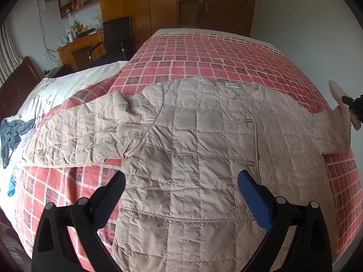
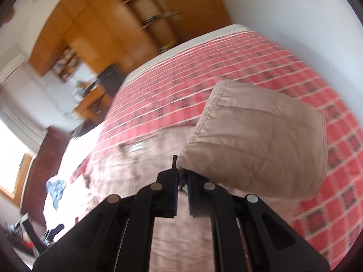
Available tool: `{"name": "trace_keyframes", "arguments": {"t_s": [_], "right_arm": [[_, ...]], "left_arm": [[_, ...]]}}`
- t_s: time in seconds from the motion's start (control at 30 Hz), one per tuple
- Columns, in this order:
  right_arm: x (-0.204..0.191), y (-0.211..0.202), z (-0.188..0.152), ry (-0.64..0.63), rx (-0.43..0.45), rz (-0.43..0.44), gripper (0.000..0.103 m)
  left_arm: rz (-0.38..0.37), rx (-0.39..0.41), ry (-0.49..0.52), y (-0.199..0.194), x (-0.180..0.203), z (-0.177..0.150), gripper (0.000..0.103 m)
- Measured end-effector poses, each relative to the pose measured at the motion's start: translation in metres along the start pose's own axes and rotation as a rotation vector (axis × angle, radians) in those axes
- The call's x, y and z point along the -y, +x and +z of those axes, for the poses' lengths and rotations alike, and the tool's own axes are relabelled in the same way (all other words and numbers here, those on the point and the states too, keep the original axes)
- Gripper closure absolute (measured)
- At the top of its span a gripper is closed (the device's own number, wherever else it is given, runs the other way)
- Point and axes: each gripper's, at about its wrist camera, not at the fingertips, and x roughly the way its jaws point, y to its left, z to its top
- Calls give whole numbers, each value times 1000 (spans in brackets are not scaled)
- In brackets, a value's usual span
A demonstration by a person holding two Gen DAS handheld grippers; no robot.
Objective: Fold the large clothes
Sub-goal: 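Carry the sleeve with the right gripper across onto the jacket body and release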
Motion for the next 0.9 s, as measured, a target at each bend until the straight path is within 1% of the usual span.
{"name": "trace_keyframes", "arguments": {"t_s": [0.03, 0.13, 0.27, 0.37, 0.47, 0.63, 0.7, 0.73, 0.83, 0.87, 0.9], "right_arm": [[-17, 7, -7, -20, -17, 26, 97], [-50, 21, -23, -67, -61, 81, 97], [-85, 48, -47, -90, -133, 165, 97], [-110, 70, -64, -107, -190, 210, 97], [-127, 99, -82, -118, -258, 211, 97], [-131, 135, -108, -111, -341, 180, 97], [-130, 144, -114, -109, -372, 164, 93], [-129, 147, -117, -115, -384, 155, 93], [-129, 150, -125, -140, -424, 138, 88], [-127, 146, -127, -143, -436, 145, 83], [-125, 146, -127, -146, -447, 153, 67]], "left_arm": [[1, 1, -5, 0, -2, 1, 4], [4, 9, -17, 0, -7, 3, 4], [6, 17, -31, 0, -13, 6, 4], [5, 19, -48, 0, -19, 8, 4], [7, 18, -70, 2, -28, 11, 4], [-1, 19, -96, 6, -39, 22, 4], [-27, 16, -111, 8, -41, 28, 4], [-45, 11, -118, 10, -40, 32, 4], [-124, -25, -129, 22, -33, 43, 4], [-155, -39, -130, 27, -29, 46, 4], [-177, -55, -130, 33, -24, 49, 4]]}}
